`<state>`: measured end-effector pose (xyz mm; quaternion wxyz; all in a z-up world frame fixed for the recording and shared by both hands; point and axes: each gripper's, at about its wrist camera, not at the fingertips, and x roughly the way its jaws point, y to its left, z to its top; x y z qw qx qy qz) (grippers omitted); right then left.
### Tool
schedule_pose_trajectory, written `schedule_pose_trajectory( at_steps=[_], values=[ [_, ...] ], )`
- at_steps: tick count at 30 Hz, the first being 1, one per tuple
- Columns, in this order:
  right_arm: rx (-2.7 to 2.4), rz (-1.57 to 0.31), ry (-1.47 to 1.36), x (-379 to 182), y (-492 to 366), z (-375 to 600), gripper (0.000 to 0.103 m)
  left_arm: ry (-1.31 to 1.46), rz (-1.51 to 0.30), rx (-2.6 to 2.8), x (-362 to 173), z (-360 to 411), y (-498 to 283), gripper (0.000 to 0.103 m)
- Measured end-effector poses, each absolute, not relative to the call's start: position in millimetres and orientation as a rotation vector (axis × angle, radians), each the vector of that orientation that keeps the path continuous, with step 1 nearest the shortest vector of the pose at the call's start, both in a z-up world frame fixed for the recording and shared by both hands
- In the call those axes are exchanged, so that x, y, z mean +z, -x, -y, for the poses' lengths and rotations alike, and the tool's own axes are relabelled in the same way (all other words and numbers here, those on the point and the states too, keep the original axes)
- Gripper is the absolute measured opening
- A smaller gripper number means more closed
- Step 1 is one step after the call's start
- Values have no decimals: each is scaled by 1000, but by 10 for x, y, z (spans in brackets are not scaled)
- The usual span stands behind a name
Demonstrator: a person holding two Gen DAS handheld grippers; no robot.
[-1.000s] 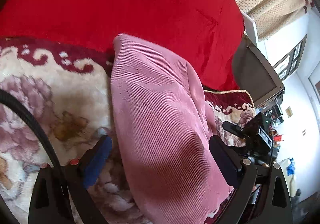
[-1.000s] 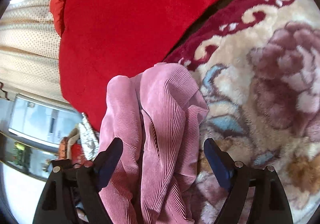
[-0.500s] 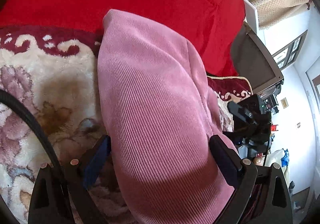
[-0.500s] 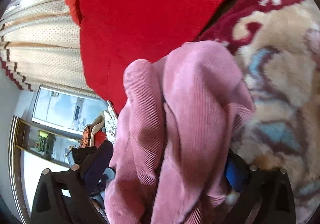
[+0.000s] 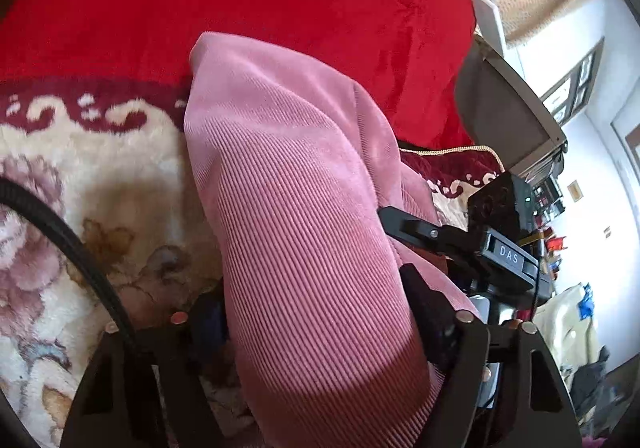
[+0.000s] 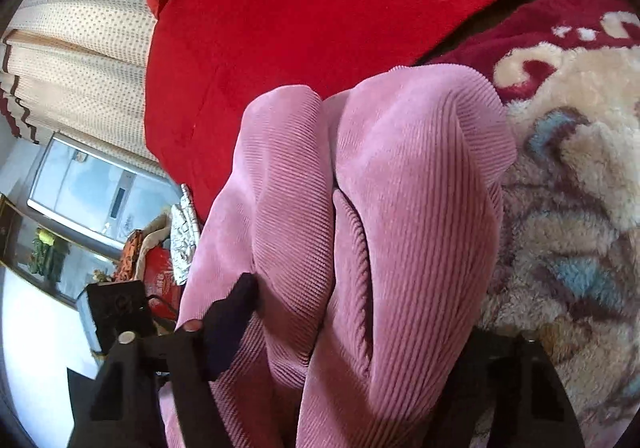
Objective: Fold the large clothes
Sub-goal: 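Lift the jacket edge with the right tool and fold it toward the left tool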
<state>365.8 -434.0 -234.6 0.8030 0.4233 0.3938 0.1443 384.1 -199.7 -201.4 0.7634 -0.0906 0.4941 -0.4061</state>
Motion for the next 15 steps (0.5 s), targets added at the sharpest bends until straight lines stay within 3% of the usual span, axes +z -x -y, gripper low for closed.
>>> schedule_pose_trajectory(
  at_steps=[5,15],
  values=[
    [281,-809,-812,-2146,-3618,4169,62,170,-1030,-882,-1904,2004,-3766,71],
    [300,-757,-745,-1893,-3464,4013,59,118,-943,-852,-1642,1815,-3526,70]
  ],
)
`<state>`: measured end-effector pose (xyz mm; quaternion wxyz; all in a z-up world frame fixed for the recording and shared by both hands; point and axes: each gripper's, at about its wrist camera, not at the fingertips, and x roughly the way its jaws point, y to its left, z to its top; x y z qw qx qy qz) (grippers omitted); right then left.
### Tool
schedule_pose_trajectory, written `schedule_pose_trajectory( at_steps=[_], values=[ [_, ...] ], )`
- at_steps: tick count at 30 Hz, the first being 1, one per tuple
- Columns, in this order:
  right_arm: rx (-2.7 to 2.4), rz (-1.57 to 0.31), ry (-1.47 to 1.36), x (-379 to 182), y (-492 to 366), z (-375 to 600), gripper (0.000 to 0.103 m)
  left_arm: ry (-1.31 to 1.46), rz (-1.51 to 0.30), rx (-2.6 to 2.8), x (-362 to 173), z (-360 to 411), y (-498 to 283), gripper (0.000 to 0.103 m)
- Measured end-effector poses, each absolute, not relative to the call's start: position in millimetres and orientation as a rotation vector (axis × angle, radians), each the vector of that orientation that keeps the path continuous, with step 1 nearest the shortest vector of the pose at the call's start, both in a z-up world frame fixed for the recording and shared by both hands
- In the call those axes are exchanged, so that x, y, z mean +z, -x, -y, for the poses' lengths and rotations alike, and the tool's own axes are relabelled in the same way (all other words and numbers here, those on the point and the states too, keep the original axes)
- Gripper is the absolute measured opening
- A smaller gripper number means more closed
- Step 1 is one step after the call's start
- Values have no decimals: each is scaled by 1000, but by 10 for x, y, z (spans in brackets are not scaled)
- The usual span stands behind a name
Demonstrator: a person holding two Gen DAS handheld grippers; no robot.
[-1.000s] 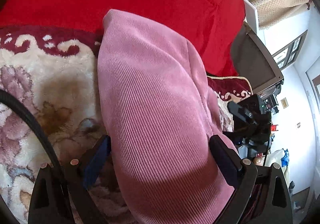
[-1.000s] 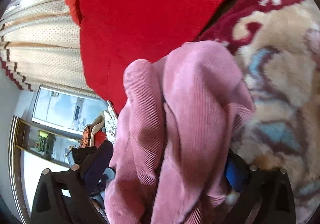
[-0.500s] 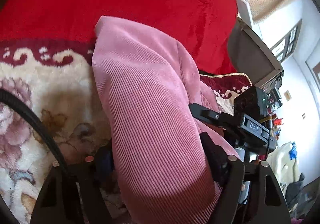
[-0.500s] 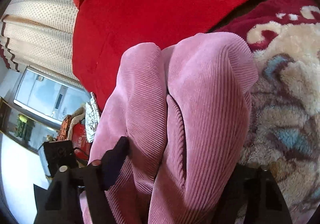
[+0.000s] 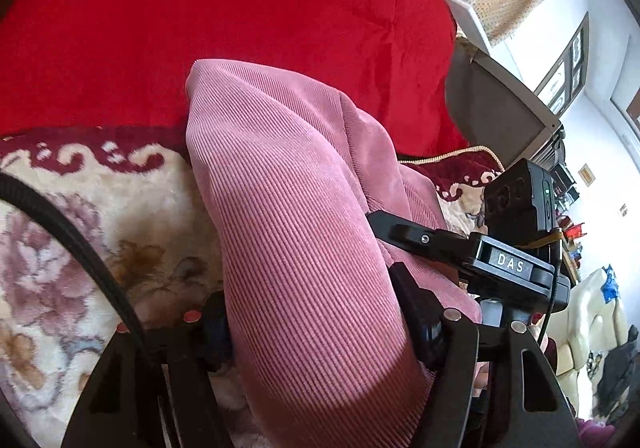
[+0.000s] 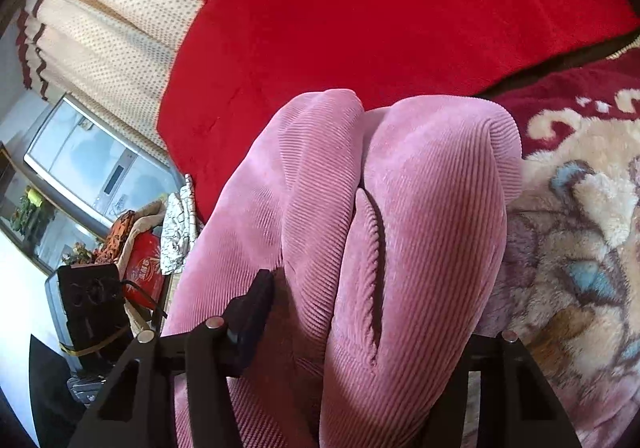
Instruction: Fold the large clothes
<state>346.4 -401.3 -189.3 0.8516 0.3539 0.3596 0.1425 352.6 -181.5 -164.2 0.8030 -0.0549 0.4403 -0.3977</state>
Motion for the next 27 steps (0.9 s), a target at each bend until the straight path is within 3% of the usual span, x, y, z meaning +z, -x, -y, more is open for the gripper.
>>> schedule_pose_trajectory(
  at_steps=[13,20,23,27],
  values=[
    [393,-689,-690,-1574,-3346,3511,58,118,-852,-807,-1393,1238,-3283,70],
    [374,-767,-704,-1817,-3346,3358,58,81,-971,-759,-1718,1192,-3312,71],
    [324,-848,-724,-2111,-3398,3365,57,52,-1066,-689,-2062,1244,-3457,80],
    [334,-852,-753,-2216,-3409,3414,57,41,-1051,-696,-2049,1244,-3462,81]
  ],
)
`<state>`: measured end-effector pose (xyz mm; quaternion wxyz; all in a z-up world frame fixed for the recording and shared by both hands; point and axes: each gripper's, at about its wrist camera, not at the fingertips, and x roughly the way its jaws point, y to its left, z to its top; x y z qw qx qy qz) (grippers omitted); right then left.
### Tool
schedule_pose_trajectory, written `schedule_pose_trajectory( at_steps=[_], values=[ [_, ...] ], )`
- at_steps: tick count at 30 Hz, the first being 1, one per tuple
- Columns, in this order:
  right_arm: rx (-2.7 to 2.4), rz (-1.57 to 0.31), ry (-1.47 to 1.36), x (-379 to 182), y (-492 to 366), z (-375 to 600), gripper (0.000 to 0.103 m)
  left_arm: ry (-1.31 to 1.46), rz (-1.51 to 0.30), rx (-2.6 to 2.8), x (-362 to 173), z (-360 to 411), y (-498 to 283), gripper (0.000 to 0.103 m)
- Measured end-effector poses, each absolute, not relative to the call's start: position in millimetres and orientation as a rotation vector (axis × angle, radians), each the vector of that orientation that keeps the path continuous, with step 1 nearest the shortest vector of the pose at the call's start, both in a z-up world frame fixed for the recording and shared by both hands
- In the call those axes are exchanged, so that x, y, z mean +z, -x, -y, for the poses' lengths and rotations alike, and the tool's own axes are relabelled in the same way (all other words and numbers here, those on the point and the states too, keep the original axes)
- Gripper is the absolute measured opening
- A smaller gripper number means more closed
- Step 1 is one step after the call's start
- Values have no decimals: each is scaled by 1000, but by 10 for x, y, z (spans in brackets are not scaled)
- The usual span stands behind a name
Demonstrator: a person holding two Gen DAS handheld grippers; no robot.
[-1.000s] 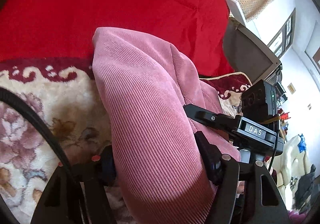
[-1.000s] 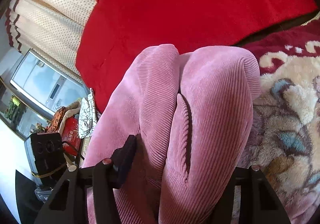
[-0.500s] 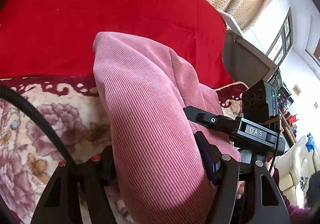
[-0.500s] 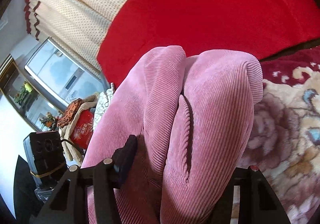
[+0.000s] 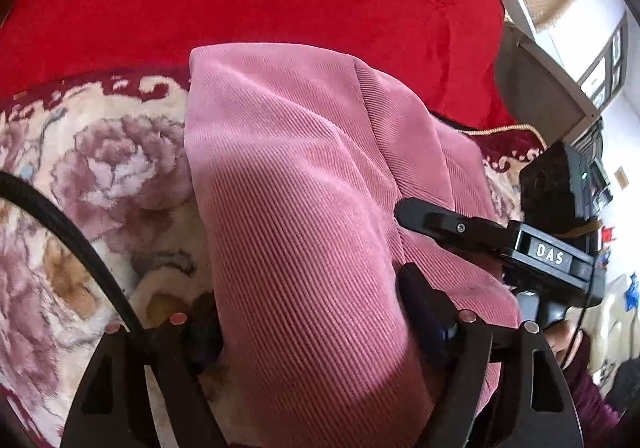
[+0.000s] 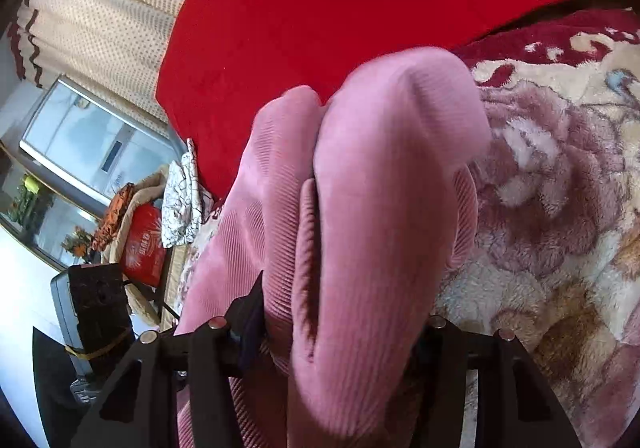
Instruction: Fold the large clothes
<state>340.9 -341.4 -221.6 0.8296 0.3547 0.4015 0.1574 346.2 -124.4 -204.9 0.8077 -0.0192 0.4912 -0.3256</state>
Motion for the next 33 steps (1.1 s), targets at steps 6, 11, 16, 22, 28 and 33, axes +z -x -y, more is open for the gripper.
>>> schedule_pose_trajectory(
  at_steps=[6,11,16,22,28,33],
  values=[
    [335,-884,-728,-2159,-3434,3380,58,-12,-1007,-684,-2033,1307,-3414,86],
    [330,-917,-721,-2107,-3461,3395,58,-110,-936,-648,-2041,1363,-3304,87],
    [303,-969,-700,-2035,-3397,3520,62,-110,-929,-643,-2027,1330,-3263,88],
    [211,-882,-514,-1422,-3171,3744,62,-121,-926,-631,-1992,1382,-3230,88],
    [257,-715,-527,-1179,-3116,3695,63,-126,-923,-626,-1985,1385,-3215,88],
    [282,-759,-511,-1433,-3387,3396,57,-127,-920,-626,-1997,1377,-3227,88]
  ],
)
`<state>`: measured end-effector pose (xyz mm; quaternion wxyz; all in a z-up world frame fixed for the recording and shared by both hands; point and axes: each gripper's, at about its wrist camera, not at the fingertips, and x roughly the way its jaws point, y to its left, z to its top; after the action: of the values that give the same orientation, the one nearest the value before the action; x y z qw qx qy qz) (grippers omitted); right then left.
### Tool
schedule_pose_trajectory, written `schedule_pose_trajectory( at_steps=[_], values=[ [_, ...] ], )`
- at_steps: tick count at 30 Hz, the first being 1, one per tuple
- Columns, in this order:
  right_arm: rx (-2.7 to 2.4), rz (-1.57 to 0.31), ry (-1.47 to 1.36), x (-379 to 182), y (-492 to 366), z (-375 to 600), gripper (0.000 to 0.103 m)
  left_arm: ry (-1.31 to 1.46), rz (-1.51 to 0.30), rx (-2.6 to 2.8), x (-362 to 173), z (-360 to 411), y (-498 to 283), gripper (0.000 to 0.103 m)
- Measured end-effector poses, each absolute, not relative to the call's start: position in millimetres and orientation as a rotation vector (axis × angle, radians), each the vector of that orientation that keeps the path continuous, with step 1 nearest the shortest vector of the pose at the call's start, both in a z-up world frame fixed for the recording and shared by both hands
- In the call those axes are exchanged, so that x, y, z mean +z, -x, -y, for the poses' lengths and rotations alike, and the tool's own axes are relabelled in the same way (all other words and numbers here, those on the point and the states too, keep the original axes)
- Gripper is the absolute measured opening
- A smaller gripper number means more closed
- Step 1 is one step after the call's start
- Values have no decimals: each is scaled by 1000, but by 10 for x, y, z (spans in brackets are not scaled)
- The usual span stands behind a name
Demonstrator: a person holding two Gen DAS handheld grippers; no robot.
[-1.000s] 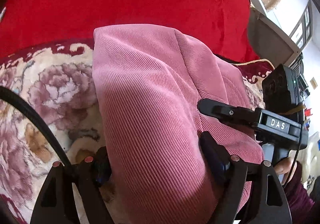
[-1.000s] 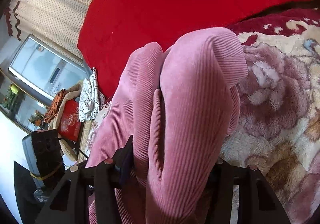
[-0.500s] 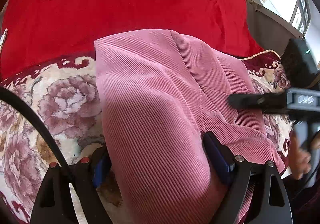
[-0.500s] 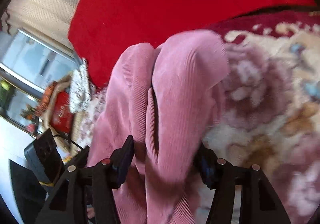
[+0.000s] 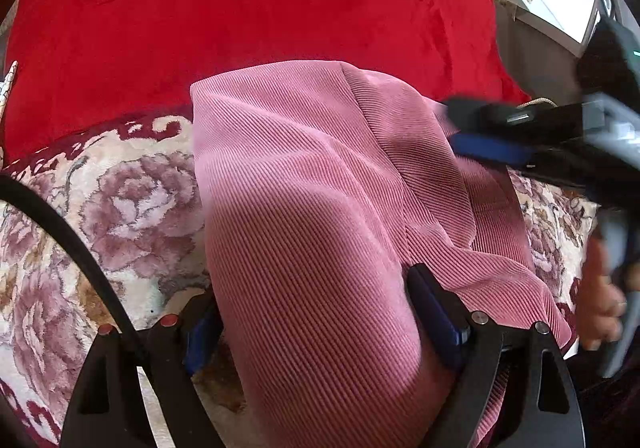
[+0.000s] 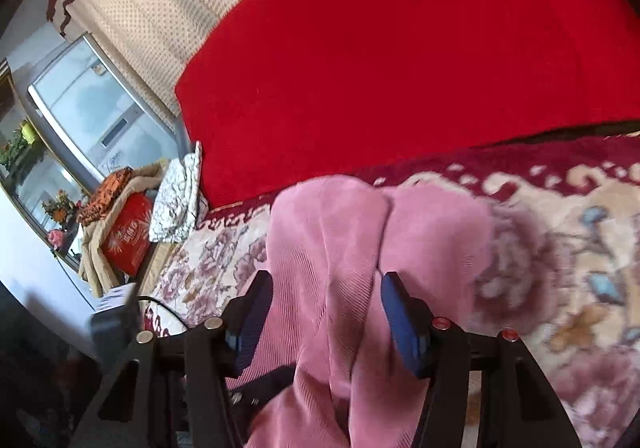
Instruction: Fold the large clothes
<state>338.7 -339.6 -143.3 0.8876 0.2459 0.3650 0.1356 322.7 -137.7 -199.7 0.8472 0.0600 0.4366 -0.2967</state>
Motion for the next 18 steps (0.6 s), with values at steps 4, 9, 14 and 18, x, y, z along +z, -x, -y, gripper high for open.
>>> schedule_pose_trajectory(
  at_steps=[4,9,14,18],
  values=[
    [190,-820,-451,-1730,-3642,3344,29,-124,-917,-624,-1996,1370,-3227,88],
    [157,-826,-433,-1877,-3731,3371,25,-125,-916,-620,-1987,1367,-3222,88],
    [158,-796,-372,-1886,-3677,3337,25,-118,-914,-606,-1940,1348,-3203,88],
    [165,-786,-362,-1872,-3660,3340,25,-127,-920,-583,-1867,1311,-3177,88]
  ],
)
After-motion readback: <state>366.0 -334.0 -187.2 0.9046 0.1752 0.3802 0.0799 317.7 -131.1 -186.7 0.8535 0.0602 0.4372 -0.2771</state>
